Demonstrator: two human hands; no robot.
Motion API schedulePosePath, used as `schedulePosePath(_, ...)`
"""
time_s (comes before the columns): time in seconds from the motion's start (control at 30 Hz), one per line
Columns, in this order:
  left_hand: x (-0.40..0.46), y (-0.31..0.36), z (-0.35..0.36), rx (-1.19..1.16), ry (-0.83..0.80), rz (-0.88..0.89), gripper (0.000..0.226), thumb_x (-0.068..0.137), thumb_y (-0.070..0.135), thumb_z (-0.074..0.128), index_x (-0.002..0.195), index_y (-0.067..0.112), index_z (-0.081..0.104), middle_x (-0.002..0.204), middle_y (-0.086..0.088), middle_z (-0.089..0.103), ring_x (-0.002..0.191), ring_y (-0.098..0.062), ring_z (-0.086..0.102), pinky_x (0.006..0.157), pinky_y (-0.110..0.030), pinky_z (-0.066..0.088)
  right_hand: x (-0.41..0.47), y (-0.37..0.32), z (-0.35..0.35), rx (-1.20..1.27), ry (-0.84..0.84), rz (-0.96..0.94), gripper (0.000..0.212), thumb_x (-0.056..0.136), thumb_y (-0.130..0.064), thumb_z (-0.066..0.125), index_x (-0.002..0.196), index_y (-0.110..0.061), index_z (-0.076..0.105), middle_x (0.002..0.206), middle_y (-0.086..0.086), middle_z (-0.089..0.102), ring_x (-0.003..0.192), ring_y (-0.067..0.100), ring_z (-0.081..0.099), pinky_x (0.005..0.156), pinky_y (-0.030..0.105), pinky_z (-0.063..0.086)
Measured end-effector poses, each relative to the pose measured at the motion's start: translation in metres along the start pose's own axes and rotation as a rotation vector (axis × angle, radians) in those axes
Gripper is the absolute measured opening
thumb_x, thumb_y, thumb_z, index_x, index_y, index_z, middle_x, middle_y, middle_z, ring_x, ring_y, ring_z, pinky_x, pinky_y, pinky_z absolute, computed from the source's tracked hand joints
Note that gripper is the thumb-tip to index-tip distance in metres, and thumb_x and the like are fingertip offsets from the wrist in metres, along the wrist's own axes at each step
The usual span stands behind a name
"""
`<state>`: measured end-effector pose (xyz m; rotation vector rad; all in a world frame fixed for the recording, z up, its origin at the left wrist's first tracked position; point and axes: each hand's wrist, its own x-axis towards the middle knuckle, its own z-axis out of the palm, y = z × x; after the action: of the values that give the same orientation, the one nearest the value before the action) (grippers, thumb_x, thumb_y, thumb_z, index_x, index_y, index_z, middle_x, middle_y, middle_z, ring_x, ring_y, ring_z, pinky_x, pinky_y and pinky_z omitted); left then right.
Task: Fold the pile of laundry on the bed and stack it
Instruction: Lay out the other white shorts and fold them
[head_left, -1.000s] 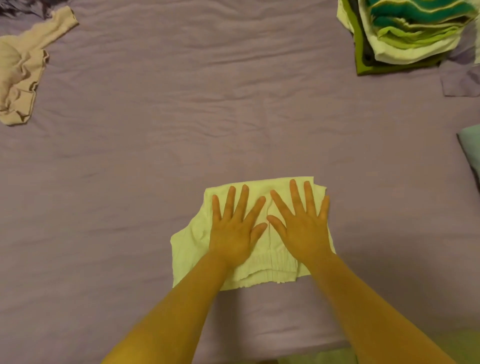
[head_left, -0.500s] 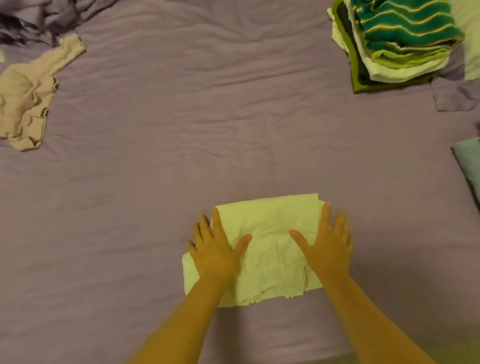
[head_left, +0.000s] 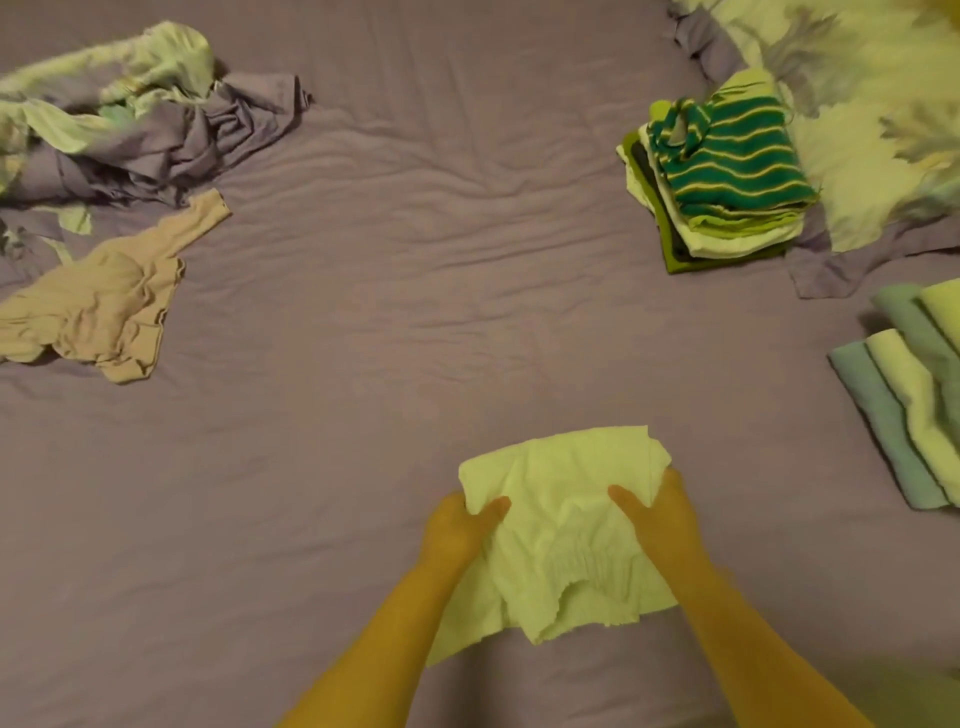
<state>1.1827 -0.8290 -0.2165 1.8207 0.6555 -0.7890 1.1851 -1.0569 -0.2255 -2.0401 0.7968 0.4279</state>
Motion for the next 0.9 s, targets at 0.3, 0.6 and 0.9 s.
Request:
schedulePosePath(0.3,-0.066,0.104,0.010,-0.004,-0.193,0.279,0.047,0.091,0.042,0.059,0.133,0.024,0.048,0.128,0.002,0.059,0.115,-0.021,0.058,0.100,-0.045,0.047,-0.014,-0.054,-0.131,0.014,-0.014,-0.226,0.064,0.090,-0.021,0.064,0.144,-0.007,0.034,0.141,0.010,0.046,0.126,0.026,0.045,0.100,0.029,0.037)
schedulePosePath(0.6,-0.136,0.192,0.125,-0.087,-0.237,0.390,0.052,0.072,0.036,0.065,0.122,0.028,0.053,0.113,0.001,0.068,0.100,-0.021,0.067,0.089,-0.045,0.054,-0.005,-0.041,-0.295,-0.094,0.008,-0.373,0.064,0.096,-0.014,0.053,0.149,-0.003,0.018,0.152,0.013,0.030,0.138,0.029,0.032,0.111,0.033,0.025)
schedulePosePath(0.9,-0.189,0.270,0.260,-0.139,-0.241,0.367,0.025,0.086,0.013,0.059,0.103,0.032,0.057,0.092,0.007,0.071,0.080,-0.016,0.070,0.059,-0.026,0.054,0.014,-0.006,-0.460,-0.261,0.118,-0.396,0.063,0.098,-0.012,0.048,0.150,-0.005,0.013,0.152,0.014,0.029,0.137,0.028,0.033,0.105,0.030,0.031)
